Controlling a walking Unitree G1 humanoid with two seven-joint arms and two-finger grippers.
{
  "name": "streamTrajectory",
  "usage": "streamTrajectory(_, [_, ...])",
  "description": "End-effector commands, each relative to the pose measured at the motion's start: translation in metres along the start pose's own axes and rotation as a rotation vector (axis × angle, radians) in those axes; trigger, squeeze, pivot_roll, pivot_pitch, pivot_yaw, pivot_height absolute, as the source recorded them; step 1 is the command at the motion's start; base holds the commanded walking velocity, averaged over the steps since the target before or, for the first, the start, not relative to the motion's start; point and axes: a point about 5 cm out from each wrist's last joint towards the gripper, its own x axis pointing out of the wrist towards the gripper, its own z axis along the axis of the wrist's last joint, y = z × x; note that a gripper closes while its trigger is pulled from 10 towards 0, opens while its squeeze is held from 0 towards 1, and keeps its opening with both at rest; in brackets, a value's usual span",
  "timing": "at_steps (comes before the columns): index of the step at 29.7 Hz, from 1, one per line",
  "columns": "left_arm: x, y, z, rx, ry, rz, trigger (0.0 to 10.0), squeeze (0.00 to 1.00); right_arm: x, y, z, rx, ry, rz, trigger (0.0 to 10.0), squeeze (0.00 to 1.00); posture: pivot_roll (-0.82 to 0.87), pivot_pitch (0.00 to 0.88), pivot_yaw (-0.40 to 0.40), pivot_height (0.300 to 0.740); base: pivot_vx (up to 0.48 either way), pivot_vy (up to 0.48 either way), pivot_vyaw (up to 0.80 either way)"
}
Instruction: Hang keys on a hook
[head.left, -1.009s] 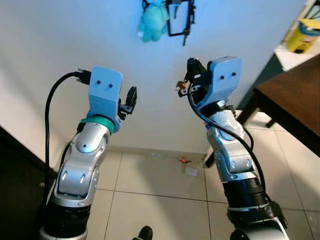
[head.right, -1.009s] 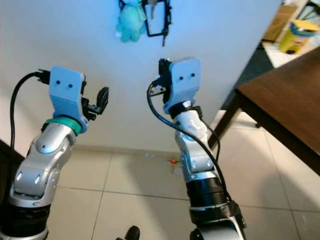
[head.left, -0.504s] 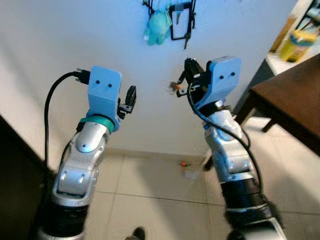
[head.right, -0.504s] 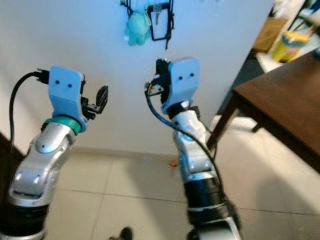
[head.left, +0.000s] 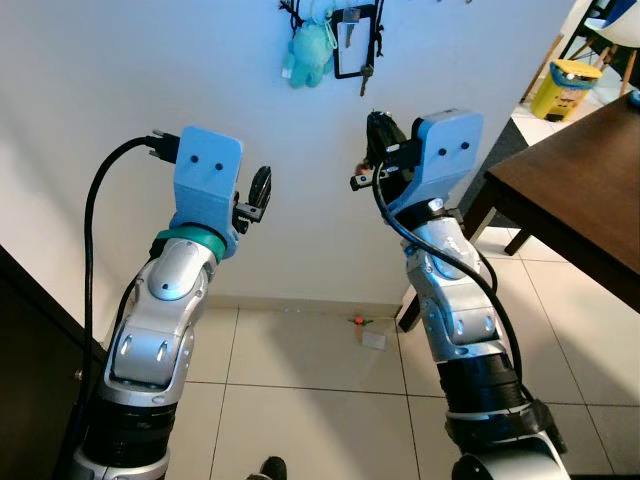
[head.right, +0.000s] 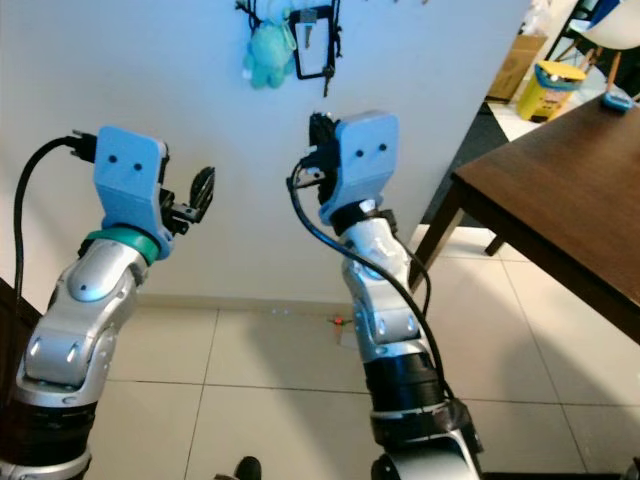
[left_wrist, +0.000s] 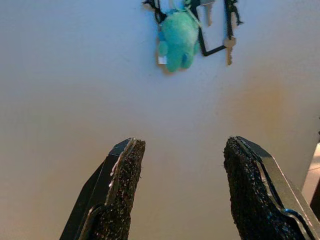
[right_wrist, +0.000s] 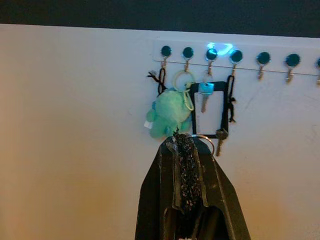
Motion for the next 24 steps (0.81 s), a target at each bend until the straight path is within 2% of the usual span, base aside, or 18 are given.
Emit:
streamTrajectory(1, [0.000,-0.001,-0.002,0.011,0.002,-0.001,10.0,0.00,-0.001,-0.001,-0.002,0.005,0.001,-0.005,10.0,0.00,-0.03,0.057,0.069,0.740,0.000,0.000,0.00])
streamTrajectory(6, [0.000,-0.001,-0.001,0.021,-0.008,-0.005,10.0,0.00,-0.001,0.000,-0.002,0.008,-0.001,-0.005,10.0,0.00,-0.03,0.055,0.071,0.740,0.059,0.000,0.00])
streamTrajectory(15, [0.002,-0.001,0.001,0.021,-0.017,-0.005,10.0,0.00,0.001,-0.001,0.005,0.005,-0.041,-0.012,10.0,0.00,-0.03,0.054,0.072,0.740,0.470,0.000,0.00])
streamTrajectory(24, [0.002,0.005,0.004,0.019,-0.032,0.033,10.0,0.00,0.004,-0.009,0.034,-0.004,-0.192,-0.036,10.0,0.00,-0.03,0.048,0.071,0.740,0.437,0.000,0.00])
